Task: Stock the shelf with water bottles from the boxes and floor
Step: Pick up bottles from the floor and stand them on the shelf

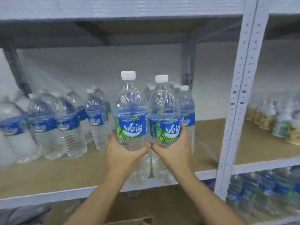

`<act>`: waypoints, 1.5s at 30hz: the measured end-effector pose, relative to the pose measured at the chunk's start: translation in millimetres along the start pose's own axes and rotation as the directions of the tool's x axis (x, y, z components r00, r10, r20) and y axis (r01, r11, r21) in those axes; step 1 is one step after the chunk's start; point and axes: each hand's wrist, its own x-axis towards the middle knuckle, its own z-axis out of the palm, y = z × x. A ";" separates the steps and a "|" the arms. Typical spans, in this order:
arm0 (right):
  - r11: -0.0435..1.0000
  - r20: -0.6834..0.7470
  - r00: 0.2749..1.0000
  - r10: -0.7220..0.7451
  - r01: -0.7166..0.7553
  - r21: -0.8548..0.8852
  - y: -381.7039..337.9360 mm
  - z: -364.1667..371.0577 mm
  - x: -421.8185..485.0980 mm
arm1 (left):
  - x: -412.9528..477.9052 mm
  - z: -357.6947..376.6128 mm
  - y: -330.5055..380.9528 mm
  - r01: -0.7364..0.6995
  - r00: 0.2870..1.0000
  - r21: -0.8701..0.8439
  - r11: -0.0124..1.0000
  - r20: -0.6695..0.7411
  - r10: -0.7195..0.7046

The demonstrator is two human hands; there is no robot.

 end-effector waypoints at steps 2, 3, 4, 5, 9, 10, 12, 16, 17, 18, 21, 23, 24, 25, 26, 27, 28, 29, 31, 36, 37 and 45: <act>1.000 0.032 0.999 -0.030 0.030 -0.001 1.3 26.2 11.0 | 17.5 -7.6 -11.0 -0.007 0.998 0.038 0.999 -0.057 0.009; 1.000 0.042 0.999 -0.024 0.024 -0.005 4.7 36.4 14.8 | 24.3 -9.5 -17.1 -0.007 0.997 0.061 0.998 -0.071 0.012; 1.000 0.046 0.999 -0.026 0.027 -0.006 6.2 47.2 19.9 | 32.9 -11.9 -23.6 -0.010 0.996 0.077 0.997 -0.088 0.017; 1.000 0.053 0.998 -0.029 0.029 -0.008 9.2 55.6 24.6 | 40.4 -13.1 -29.9 -0.009 0.995 0.087 0.996 -0.097 0.017; 0.999 0.041 0.999 -0.028 0.029 -0.022 25.9 84.7 44.9 | 61.8 -14.1 -45.1 -0.009 0.993 0.108 0.994 -0.114 0.021; 0.999 0.016 0.999 -0.028 0.028 -0.026 32.1 90.7 50.1 | 64.5 -14.0 -47.6 -0.008 0.992 0.108 0.994 -0.121 0.021; 1.000 -0.031 0.999 -0.009 0.008 -0.024 44.4 99.6 59.9 | 67.6 -13.5 -51.6 0.002 0.993 0.102 0.995 -0.115 0.010; 0.998 -0.064 0.998 0.024 -0.027 -0.048 67.4 106.0 72.9 | 67.3 -13.9 -57.2 -0.005 0.995 0.104 0.995 -0.094 0.015; 0.998 -0.078 0.997 0.024 -0.028 -0.058 73.9 106.2 73.4 | 66.4 -13.1 -56.8 -0.016 0.996 0.105 0.994 -0.081 0.025; 0.997 -0.089 0.996 0.030 -0.035 -0.063 81.3 106.7 73.5 | 65.3 -11.8 -56.3 -0.028 0.997 0.111 0.993 -0.067 0.036; 0.996 -0.121 0.991 0.053 -0.062 -0.071 95.7 108.4 73.7 | 63.3 -7.3 -58.1 -0.049 0.996 0.121 0.991 -0.062 0.057; 0.996 -0.153 0.987 0.047 -0.057 -0.062 98.8 108.9 74.2 | 62.3 -3.4 -60.4 -0.042 0.997 0.127 0.991 -0.066 0.051; 0.997 -0.165 0.986 0.039 -0.050 -0.066 98.5 109.8 74.1 | 61.7 -1.6 -61.8 -0.045 0.997 0.125 0.991 -0.064 0.053; 0.996 -0.171 0.985 0.033 -0.047 -0.079 98.8 111.3 73.7 | 60.4 0.2 -62.3 -0.049 0.997 0.123 0.991 -0.060 0.056; 0.995 -0.175 0.984 0.026 -0.043 -0.090 99.4 113.2 72.8 | 58.9 1.5 -62.2 -0.049 0.997 0.125 0.991 -0.057 0.057; 0.995 -0.178 0.984 0.021 -0.038 -0.097 99.8 115.5 71.4 | 57.3 2.5 -62.3 -0.054 0.997 0.127 0.990 -0.055 0.061; 0.994 -0.181 0.983 0.016 -0.035 -0.102 100.3 117.6 70.5 | 56.0 3.3 -62.4 -0.055 0.997 0.129 0.990 -0.055 0.063; 0.993 -0.184 0.983 0.016 -0.037 -0.110 101.1 119.3 69.8 | 54.8 3.9 -62.3 -0.054 0.997 0.133 0.990 -0.056 0.062; 0.990 -0.197 0.980 0.020 -0.047 -0.134 102.7 122.3 69.7 | 53.4 3.9 -63.8 -0.052 0.996 0.138 0.989 -0.059 0.060; 0.986 -0.218 0.976 0.014 -0.049 -0.159 103.7 127.3 71.7 | 48.1 -0.1 -63.1 -0.047 0.997 0.125 0.991 -0.057 0.054; 0.986 -0.218 0.976 0.009 -0.045 -0.158 104.4 127.7 72.3 | 47.5 -1.4 -63.4 -0.043 0.997 0.129 0.991 -0.060 0.051; 0.991 0.080 0.992 0.096 -0.087 -0.099 121.1 104.1 63.1 | 51.3 -2.4 -66.3 -0.019 0.998 0.126 0.992 -0.065 0.028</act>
